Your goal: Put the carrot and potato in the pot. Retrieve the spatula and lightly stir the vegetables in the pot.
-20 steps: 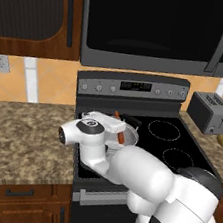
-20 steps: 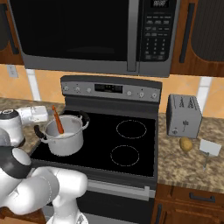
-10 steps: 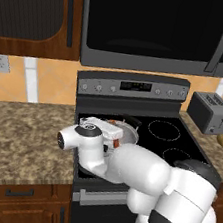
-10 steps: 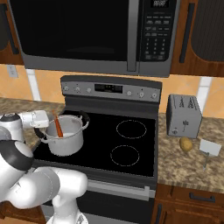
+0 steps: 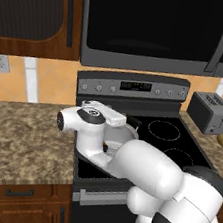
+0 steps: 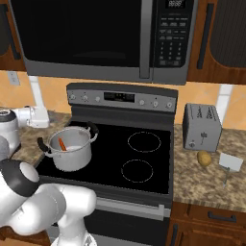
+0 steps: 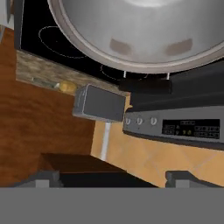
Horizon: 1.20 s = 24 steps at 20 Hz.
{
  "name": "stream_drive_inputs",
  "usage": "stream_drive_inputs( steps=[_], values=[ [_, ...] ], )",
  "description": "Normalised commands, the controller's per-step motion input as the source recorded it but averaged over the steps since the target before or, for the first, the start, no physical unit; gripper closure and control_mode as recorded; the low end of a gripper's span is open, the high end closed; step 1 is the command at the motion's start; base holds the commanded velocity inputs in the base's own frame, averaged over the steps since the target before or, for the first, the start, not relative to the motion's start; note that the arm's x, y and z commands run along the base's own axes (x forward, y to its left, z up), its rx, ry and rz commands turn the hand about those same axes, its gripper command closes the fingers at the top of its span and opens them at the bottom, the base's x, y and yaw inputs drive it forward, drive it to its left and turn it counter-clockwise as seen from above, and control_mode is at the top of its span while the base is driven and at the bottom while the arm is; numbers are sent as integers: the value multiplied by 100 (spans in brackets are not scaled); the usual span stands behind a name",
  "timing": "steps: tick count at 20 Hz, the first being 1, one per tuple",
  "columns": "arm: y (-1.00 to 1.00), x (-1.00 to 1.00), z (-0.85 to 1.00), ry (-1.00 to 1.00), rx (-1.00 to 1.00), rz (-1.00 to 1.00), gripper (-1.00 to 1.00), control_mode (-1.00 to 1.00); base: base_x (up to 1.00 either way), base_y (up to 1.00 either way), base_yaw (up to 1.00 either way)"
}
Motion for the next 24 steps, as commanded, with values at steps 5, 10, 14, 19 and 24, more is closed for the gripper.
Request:
stream_drive_inputs(
  steps=[5,10,14,19,24],
  values=[
    [-57,-91,46,-5,34,5,-100,-100,0,0,0],
    [-94,-84,32,-1,37,5,-100,-100,0,0,0],
    [-100,-59,2,0,23,8,-100,-100,0,0,0],
    [-100,-20,0,0,15,7,-100,-100,0,0,0],
    [-100,0,-10,9,16,6,-100,-100,0,0,0]
  ],
)
